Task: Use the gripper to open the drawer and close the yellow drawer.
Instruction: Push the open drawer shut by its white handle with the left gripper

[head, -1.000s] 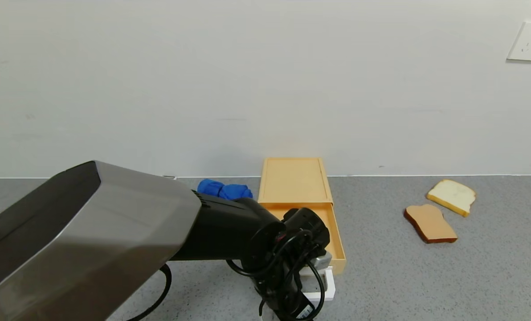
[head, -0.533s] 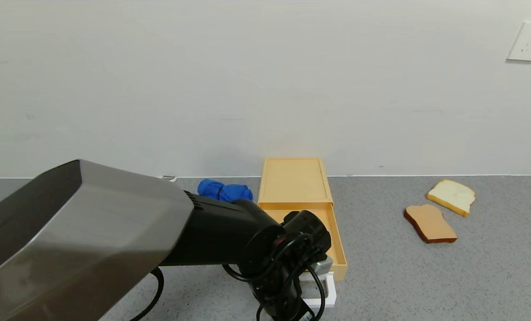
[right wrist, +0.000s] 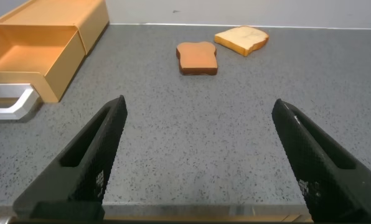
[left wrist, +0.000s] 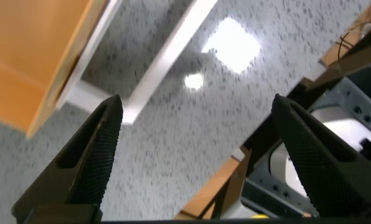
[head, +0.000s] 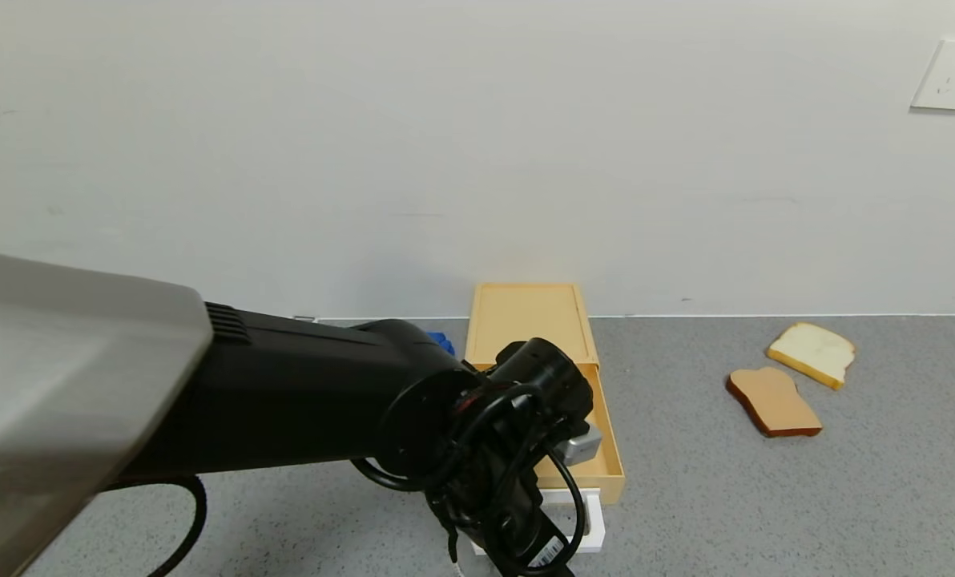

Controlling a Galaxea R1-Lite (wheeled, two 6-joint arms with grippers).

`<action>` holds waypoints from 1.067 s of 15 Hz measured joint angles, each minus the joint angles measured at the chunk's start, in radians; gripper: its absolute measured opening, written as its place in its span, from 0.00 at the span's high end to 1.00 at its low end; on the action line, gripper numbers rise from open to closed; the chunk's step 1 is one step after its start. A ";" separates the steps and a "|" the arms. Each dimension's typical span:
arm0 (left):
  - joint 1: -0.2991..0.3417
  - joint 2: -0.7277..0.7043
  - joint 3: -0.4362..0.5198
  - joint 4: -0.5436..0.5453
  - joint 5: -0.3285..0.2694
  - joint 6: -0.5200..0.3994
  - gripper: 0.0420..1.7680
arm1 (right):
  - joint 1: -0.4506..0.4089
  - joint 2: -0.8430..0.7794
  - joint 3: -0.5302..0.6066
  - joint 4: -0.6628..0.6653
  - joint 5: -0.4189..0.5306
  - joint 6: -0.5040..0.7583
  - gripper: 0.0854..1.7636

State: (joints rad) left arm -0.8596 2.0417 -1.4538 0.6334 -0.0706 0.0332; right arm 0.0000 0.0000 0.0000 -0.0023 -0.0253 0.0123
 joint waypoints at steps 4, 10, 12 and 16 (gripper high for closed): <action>0.009 -0.091 -0.001 0.051 0.030 -0.007 0.03 | 0.000 0.000 0.000 0.000 0.000 0.000 0.03; 0.086 -0.270 0.045 0.042 0.031 -0.013 0.03 | 0.000 0.000 0.000 0.000 0.000 0.000 0.03; 0.129 -0.326 0.061 0.037 0.032 -0.060 0.03 | 0.000 0.000 0.000 0.000 0.000 0.000 0.03; 0.195 -0.400 0.131 -0.152 0.046 -0.129 0.03 | 0.000 0.000 0.000 0.000 0.000 0.000 0.03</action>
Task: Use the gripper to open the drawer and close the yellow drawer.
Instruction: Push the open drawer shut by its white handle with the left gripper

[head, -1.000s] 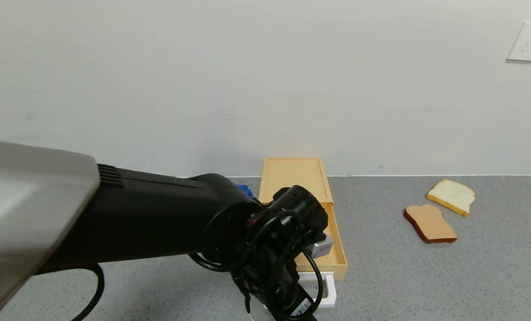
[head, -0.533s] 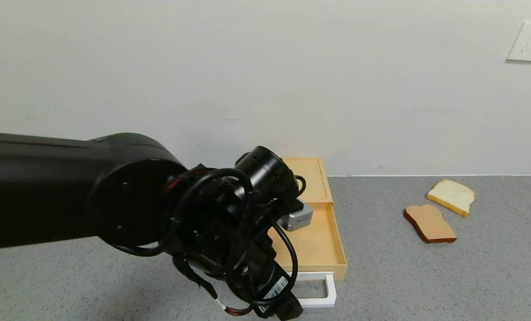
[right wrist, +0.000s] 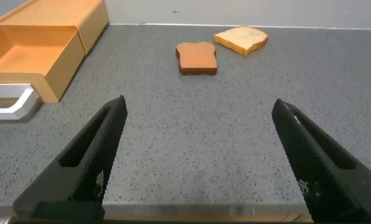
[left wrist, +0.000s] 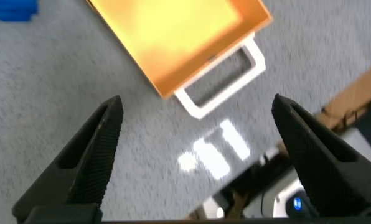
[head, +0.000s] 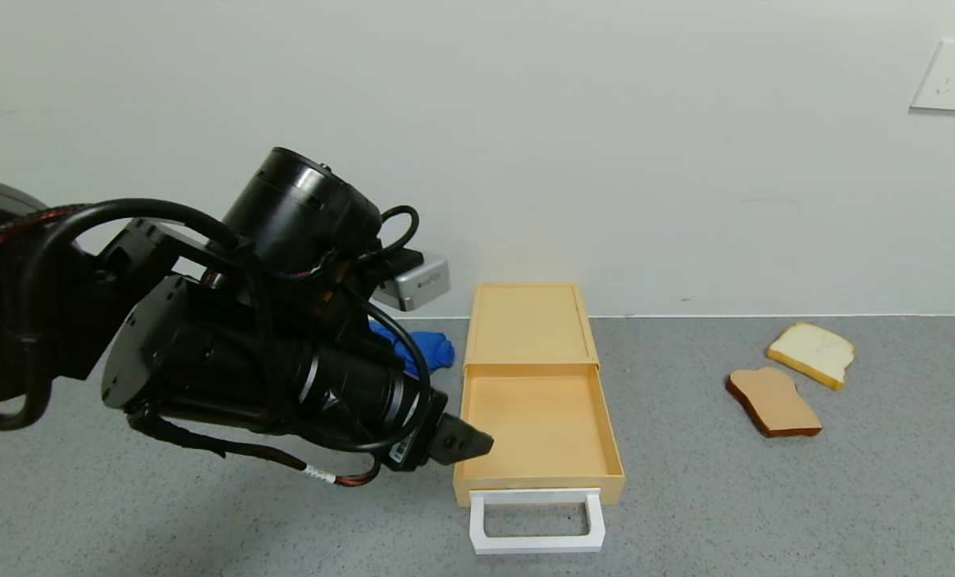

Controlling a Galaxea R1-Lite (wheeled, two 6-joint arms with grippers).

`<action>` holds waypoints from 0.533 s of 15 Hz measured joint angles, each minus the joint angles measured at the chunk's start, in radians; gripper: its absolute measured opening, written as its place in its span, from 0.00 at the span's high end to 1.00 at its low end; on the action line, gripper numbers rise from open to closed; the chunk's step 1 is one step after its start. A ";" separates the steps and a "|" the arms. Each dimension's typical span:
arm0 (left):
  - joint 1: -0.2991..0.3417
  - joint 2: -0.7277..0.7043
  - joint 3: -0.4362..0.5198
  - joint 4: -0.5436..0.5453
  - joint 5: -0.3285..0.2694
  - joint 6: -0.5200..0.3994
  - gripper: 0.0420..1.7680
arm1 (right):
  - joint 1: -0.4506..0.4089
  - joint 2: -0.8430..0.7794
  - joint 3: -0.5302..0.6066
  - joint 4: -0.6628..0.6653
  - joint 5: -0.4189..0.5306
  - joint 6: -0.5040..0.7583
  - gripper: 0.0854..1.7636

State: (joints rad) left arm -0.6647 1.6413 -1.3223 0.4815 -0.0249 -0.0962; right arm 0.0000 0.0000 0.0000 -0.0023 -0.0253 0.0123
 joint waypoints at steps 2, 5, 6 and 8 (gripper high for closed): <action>0.019 -0.023 0.087 -0.151 0.021 -0.014 0.03 | 0.000 0.000 0.000 0.000 0.000 0.000 0.03; 0.030 -0.044 0.222 -0.364 0.079 -0.063 0.03 | 0.000 0.000 0.000 0.000 0.000 0.001 0.03; 0.031 -0.048 0.249 -0.410 0.102 -0.084 0.03 | 0.000 0.000 0.000 0.000 0.000 0.001 0.03; 0.035 -0.052 0.276 -0.441 0.160 -0.131 0.03 | 0.000 0.000 0.000 0.000 0.000 0.000 0.03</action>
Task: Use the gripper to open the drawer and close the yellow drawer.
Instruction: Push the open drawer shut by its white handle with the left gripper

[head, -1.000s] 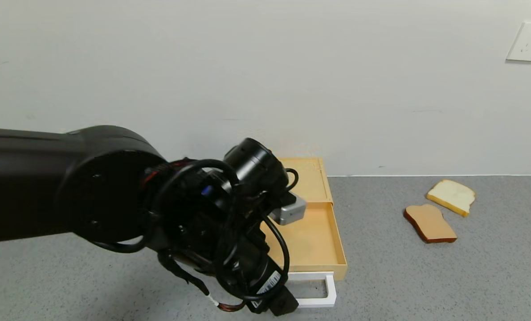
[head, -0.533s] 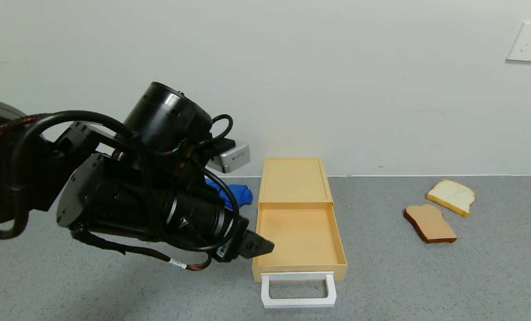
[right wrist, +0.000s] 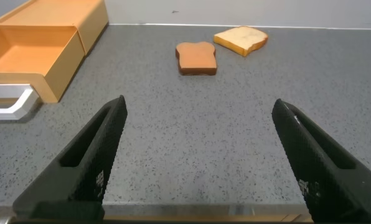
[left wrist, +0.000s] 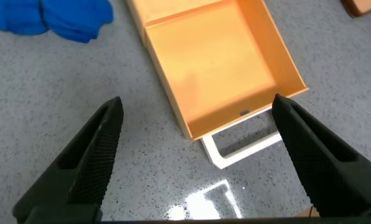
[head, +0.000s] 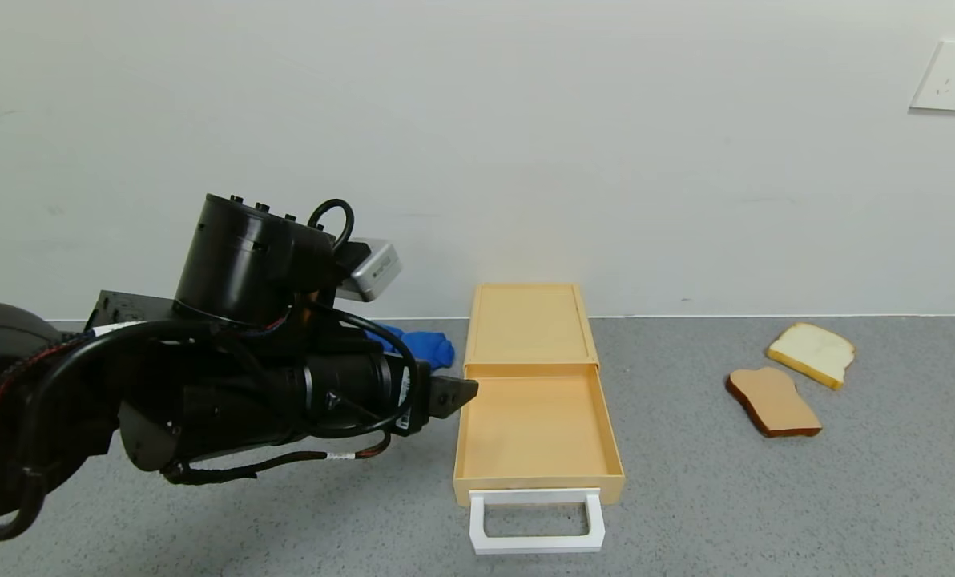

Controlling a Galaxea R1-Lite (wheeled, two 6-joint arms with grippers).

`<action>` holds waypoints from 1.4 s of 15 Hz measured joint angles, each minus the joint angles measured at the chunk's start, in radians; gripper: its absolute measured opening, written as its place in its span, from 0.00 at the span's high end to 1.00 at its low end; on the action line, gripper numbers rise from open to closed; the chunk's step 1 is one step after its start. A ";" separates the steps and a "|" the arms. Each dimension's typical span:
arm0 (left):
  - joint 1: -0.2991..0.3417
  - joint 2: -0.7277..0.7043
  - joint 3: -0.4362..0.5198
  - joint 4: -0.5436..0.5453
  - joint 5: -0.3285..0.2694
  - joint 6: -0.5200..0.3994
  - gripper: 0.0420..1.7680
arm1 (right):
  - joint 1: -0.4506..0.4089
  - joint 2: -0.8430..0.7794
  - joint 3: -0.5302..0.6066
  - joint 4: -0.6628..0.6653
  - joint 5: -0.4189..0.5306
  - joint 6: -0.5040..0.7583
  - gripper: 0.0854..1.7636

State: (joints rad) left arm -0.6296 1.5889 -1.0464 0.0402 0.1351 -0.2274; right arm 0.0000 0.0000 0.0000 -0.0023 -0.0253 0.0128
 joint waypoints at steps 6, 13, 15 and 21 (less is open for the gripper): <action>0.000 -0.001 0.014 0.014 0.063 -0.034 0.03 | 0.000 0.000 0.000 0.000 0.000 0.000 0.03; -0.002 0.004 0.020 0.020 0.064 -0.051 0.03 | 0.000 0.000 0.000 0.000 0.000 0.000 0.03; -0.002 0.005 0.016 0.046 0.064 -0.057 0.03 | 0.000 0.000 0.000 0.000 0.000 0.000 0.03; -0.015 0.016 0.012 0.066 0.064 -0.076 0.03 | 0.000 0.000 0.000 0.000 0.000 -0.001 0.03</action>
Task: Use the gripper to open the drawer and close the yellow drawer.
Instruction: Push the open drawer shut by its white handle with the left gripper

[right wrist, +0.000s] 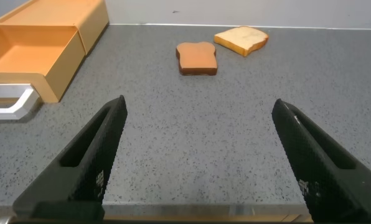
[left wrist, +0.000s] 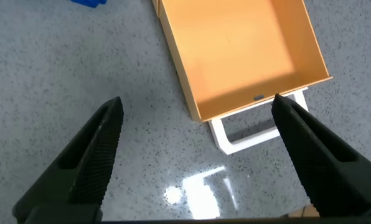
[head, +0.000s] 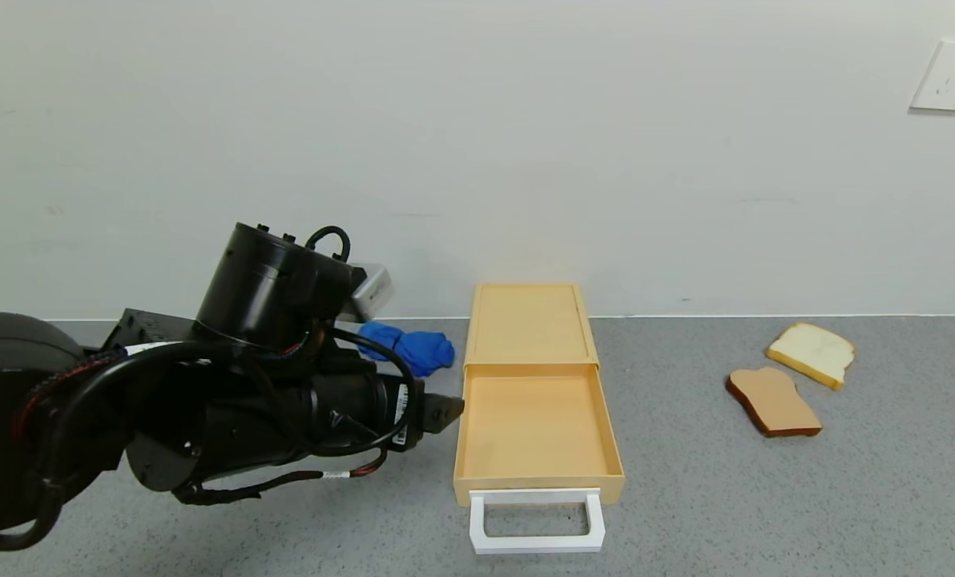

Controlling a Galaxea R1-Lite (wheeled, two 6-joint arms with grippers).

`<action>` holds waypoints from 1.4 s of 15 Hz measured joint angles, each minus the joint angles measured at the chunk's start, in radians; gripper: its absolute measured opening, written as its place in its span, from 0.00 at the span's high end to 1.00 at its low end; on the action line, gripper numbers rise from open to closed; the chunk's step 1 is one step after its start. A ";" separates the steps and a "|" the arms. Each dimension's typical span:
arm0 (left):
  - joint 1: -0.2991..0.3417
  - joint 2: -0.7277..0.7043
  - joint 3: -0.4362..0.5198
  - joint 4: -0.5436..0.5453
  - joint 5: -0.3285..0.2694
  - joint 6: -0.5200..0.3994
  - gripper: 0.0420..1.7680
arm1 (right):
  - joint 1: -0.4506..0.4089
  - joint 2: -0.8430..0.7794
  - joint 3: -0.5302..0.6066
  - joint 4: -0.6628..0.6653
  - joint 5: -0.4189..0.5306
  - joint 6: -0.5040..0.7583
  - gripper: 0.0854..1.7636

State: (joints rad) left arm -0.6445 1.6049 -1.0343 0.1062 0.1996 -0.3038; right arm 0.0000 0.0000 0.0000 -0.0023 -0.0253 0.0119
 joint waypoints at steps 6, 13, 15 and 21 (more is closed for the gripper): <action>-0.087 0.072 -0.115 0.127 0.083 -0.154 0.03 | 0.000 0.000 0.000 0.000 0.000 0.000 0.03; -0.182 0.221 -0.303 0.339 0.093 -0.304 0.03 | 0.000 0.000 0.000 0.000 0.000 0.000 0.03; -0.201 0.267 -0.348 0.378 0.089 -0.326 0.03 | 0.000 0.000 0.000 0.000 0.000 0.001 0.03; -0.241 0.397 -0.517 0.561 0.029 -0.392 0.03 | 0.000 0.000 0.000 0.000 0.000 0.000 0.03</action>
State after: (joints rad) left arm -0.8851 2.0021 -1.5509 0.6672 0.2285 -0.6955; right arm 0.0000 0.0000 0.0000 -0.0023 -0.0257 0.0123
